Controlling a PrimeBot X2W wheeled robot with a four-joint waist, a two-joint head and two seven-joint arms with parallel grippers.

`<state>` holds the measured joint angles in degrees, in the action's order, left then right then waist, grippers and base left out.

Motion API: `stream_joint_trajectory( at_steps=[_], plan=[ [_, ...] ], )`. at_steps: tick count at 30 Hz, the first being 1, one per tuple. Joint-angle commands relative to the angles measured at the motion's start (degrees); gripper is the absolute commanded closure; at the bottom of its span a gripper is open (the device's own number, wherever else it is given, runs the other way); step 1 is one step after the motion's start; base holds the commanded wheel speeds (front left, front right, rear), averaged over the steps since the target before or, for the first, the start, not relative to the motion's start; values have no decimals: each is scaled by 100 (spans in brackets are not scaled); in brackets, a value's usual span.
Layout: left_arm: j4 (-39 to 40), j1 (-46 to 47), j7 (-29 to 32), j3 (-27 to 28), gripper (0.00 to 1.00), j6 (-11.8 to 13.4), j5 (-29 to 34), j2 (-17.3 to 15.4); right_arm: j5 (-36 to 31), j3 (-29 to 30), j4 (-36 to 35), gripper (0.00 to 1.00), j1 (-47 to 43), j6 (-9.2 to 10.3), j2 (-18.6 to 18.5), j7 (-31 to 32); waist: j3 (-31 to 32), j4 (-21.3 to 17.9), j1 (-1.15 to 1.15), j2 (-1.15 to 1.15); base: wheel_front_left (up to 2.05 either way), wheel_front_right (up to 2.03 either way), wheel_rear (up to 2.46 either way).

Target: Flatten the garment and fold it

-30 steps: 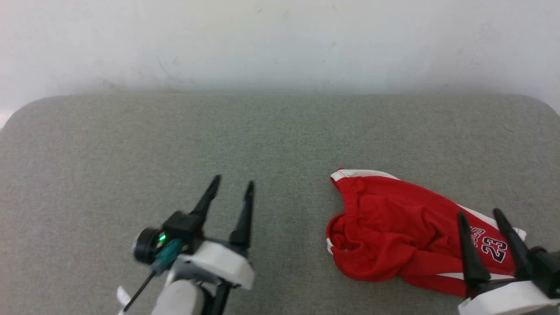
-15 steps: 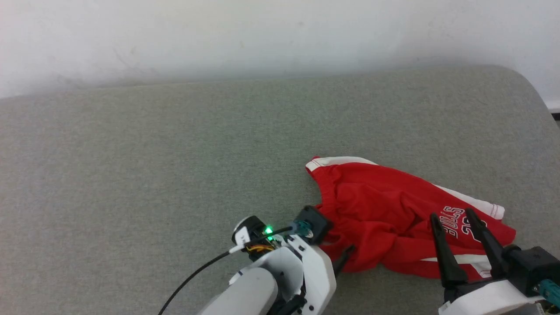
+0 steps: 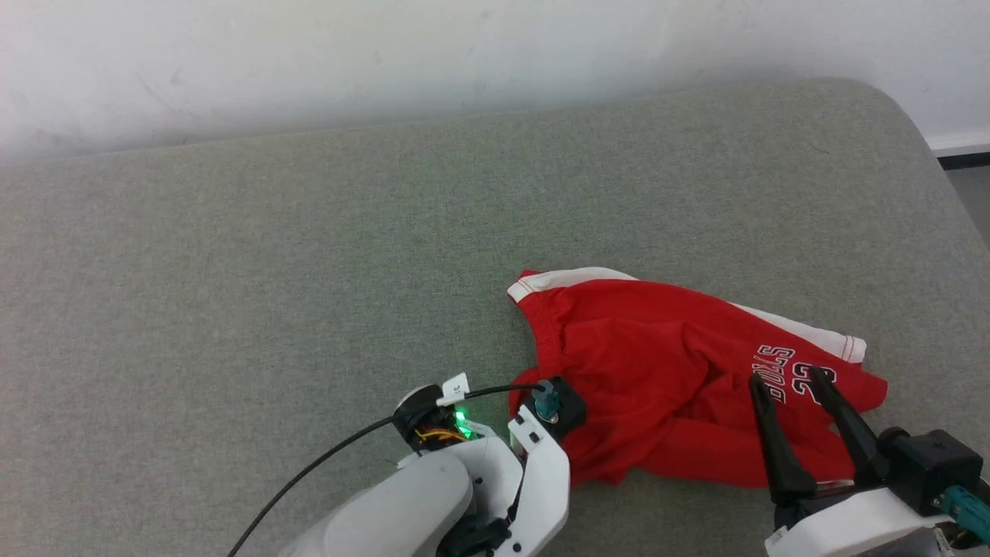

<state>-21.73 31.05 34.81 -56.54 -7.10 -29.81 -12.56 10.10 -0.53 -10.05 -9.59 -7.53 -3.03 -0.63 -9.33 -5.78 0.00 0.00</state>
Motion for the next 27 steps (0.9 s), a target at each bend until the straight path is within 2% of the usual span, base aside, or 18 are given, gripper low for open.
stream_joint_trajectory(
  at_steps=[1, 4, 8, 12, 20, 21, 24, 27],
  plan=[
    [-126, -162, 105, -138, 100, -38, -85, -201, 32, 10, 22, 0, 76, 4, 15, -40, 33, 40, 0, 0, 0, 0, 0],
    [88, -96, -261, 104, 100, 5, -188, -354, 59, 59, 53, 0, 62, 4, 15, -58, 102, 133, 0, 0, 0, 0, 0],
    [536, -144, -810, 557, 100, 337, -215, -658, 94, 94, 76, 0, 14, 4, 15, -57, 184, 320, 0, 0, 0, 0, 0],
    [1072, -545, -1138, 1151, 100, 910, -420, -1125, 93, 110, 71, 0, -20, 4, 15, -40, 253, 485, 0, 0, 0, 0, 0],
    [1977, -2316, -1549, 2518, 100, 2421, -1208, -1996, 81, 130, 27, 0, -105, 4, 15, 28, 293, 810, 0, 0, 0, 0, 0],
    [1977, -2316, -1549, 2518, 100, 2421, -1208, -1996, 81, 130, 27, 0, -105, 4, 15, 28, 293, 810, 0, 0, 0, 0, 0],
    [2118, -3024, -1684, 2881, 100, 2791, -1508, -2139, 57, 158, 6, 0, -124, 4, 15, 58, 318, 923, 0, 0, 0, 0, 0],
    [2209, -3501, -1759, 3039, 100, 2903, -1747, -2150, 32, 206, -28, 0, -140, 4, 15, 93, 338, 1026, 0, 0, 0, 0, 0]
  ],
)
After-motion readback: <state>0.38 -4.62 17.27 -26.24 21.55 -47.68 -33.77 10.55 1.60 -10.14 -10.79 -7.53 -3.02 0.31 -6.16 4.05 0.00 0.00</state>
